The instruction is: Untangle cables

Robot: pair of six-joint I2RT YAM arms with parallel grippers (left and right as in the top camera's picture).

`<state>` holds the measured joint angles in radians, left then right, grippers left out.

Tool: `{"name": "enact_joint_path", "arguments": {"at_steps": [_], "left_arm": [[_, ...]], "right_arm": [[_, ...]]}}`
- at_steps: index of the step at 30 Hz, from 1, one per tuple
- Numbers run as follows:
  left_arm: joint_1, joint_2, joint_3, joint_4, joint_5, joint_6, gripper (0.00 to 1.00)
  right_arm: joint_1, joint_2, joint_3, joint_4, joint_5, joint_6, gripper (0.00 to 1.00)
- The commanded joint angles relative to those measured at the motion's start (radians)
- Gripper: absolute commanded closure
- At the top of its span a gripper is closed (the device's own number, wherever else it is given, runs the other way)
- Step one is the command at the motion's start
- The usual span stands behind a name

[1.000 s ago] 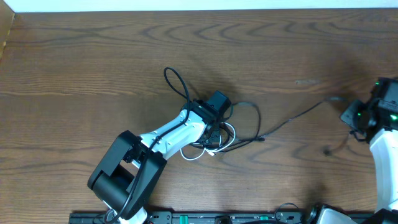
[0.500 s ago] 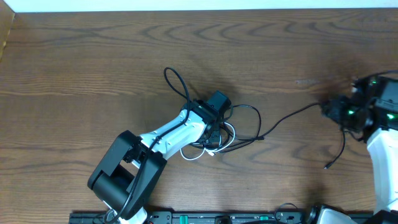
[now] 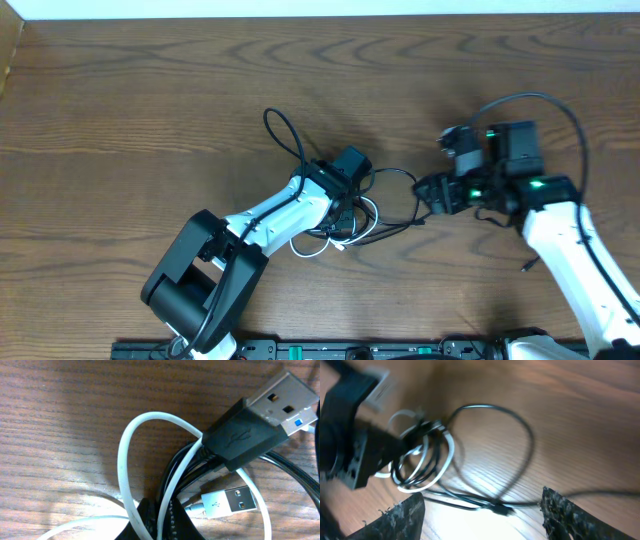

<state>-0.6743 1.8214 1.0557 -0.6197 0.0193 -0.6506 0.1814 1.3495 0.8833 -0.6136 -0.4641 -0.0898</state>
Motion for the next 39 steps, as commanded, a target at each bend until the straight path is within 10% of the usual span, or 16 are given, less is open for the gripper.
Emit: {"name": "enact_joint_path", "arguments": {"at_steps": [1, 25, 39], "left_arm": [[0.011, 0.021, -0.021, -0.001, -0.057, 0.009, 0.92], [0.011, 0.021, -0.021, -0.001, -0.057, 0.009, 0.93], [0.011, 0.021, -0.021, -0.008, -0.057, 0.009, 0.92]], "right_arm": [[0.074, 0.062, -0.010, 0.018, 0.013, -0.084, 0.31], [0.134, 0.380, -0.010, 0.087, 0.444, 0.429, 0.76], [-0.104, 0.380, -0.010, 0.007, 0.854, 0.609, 0.60]]}}
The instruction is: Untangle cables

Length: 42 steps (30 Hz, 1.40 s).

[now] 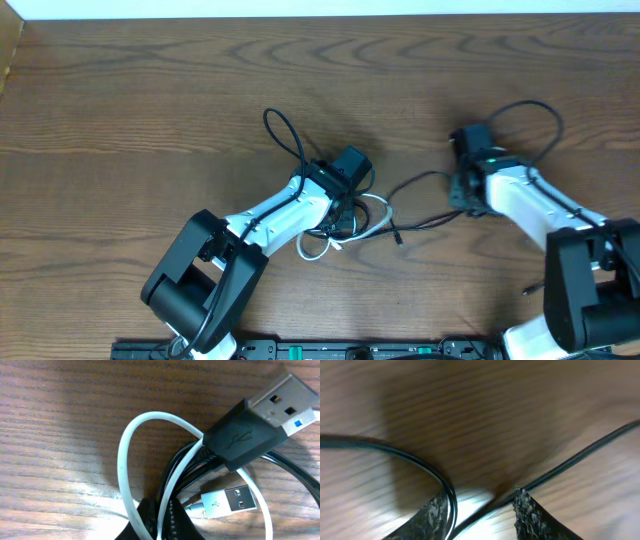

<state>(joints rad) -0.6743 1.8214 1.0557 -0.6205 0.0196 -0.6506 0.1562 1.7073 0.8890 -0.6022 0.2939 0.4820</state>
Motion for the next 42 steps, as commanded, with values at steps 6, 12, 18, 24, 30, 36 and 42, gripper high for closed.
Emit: {"name": "enact_joint_path", "arguments": {"at_steps": [6, 12, 18, 24, 30, 36, 42], "left_arm": [[0.011, 0.021, -0.021, -0.007, -0.057, 0.009, 0.93], [0.011, 0.021, -0.021, -0.007, -0.058, 0.009, 0.93], [0.011, 0.021, -0.019, 0.000, -0.050, 0.011, 0.92], [0.012, -0.053, 0.035, -0.011, -0.046, 0.127, 0.93], [0.012, -0.206, 0.049, -0.007, -0.042, 0.131, 0.93], [0.012, -0.299, 0.049, 0.002, 0.033, 0.130, 0.92], [0.010, -0.302, 0.049, 0.021, 0.130, 0.130, 0.92]], "right_arm": [[-0.261, 0.022, -0.016, -0.004, 0.096, 0.037, 0.59], [-0.435, 0.023, -0.016, -0.003, 0.066, 0.037, 0.57], [-0.500, 0.023, -0.016, 0.047, -0.208, -0.065, 0.45], [-0.481, 0.012, -0.013, 0.081, -0.470, -0.200, 0.42], [-0.457, -0.093, 0.000, 0.083, -0.650, -0.264, 0.35], [-0.392, -0.254, 0.000, 0.068, -0.723, -0.325, 0.34], [-0.237, -0.300, -0.001, 0.030, -0.808, -0.439, 0.26]]}}
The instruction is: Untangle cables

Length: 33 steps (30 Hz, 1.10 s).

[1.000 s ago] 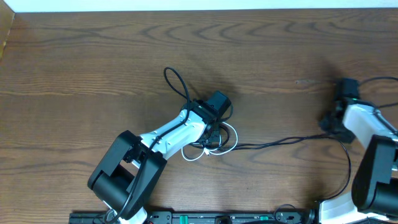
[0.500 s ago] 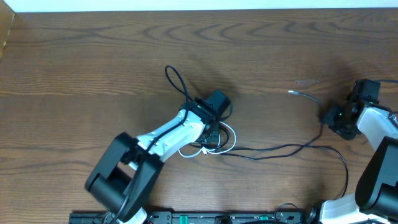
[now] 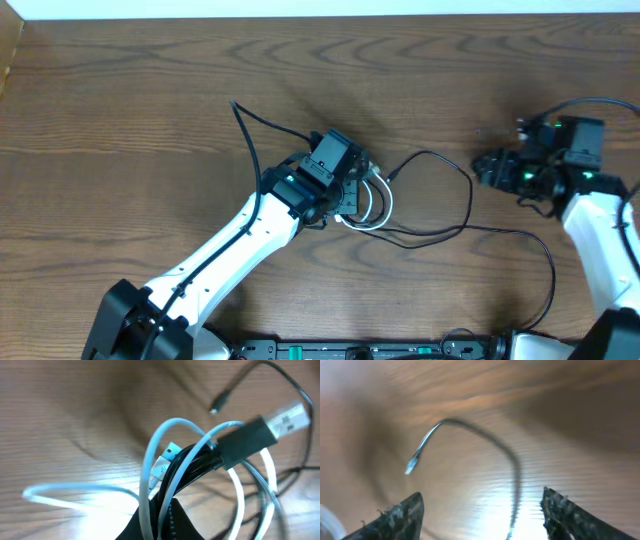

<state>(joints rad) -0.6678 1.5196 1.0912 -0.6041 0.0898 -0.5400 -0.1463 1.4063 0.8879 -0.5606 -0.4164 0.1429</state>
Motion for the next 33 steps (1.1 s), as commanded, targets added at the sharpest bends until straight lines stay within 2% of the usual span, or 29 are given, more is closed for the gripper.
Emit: {"name": "enact_joint_path", "arguments": {"at_steps": [1, 4, 12, 16, 23, 26, 29, 33], "left_arm": [[0.003, 0.000, 0.013, 0.005, 0.059, 0.020, 0.92], [0.003, 0.001, 0.013, 0.006, 0.059, 0.021, 0.92], [0.003, 0.001, 0.013, 0.012, 0.098, 0.021, 0.92], [0.003, 0.001, 0.013, 0.038, 0.172, 0.042, 0.92], [0.003, 0.001, 0.013, 0.045, 0.181, 0.047, 0.92], [0.004, 0.001, 0.013, 0.045, 0.179, 0.068, 0.92], [0.006, 0.001, 0.013, 0.044, 0.179, 0.103, 0.92], [0.032, 0.001, 0.013, 0.036, 0.179, 0.102, 0.92]], "right_arm": [[0.096, 0.005, 0.000, -0.017, -0.134, -0.132, 0.25], [0.198, 0.017, 0.000, -0.021, -0.224, -0.200, 0.25], [0.393, 0.082, 0.000, -0.001, -0.211, -0.204, 0.25], [0.446, 0.133, 0.000, 0.032, -0.211, -0.200, 0.28], [0.499, 0.201, 0.000, 0.113, -0.211, -0.136, 0.33], [0.511, 0.216, 0.000, 0.106, -0.107, -0.103, 0.67], [0.512, 0.216, 0.000, 0.056, 0.118, 0.021, 0.99], [0.512, 0.216, 0.000, -0.032, 0.364, 0.192, 0.99]]}}
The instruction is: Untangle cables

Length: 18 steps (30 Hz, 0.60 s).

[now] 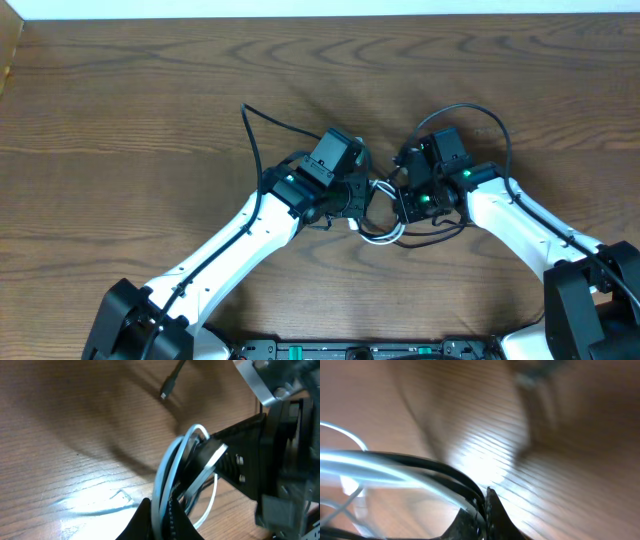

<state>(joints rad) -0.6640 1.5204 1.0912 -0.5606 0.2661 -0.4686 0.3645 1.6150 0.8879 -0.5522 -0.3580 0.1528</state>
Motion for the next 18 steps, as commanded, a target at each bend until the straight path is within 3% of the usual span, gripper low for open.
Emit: {"name": "enact_joint_path", "arguments": {"at_steps": [1, 18], "left_arm": [[0.039, 0.000, 0.013, -0.011, 0.003, 0.031, 0.92], [0.296, 0.000, 0.013, -0.092, 0.003, 0.095, 0.92]], "right_arm": [[0.001, 0.008, 0.000, -0.053, 0.334, 0.196, 0.99], [0.001, 0.008, 0.000, -0.123, 0.497, 0.315, 0.99]]}}
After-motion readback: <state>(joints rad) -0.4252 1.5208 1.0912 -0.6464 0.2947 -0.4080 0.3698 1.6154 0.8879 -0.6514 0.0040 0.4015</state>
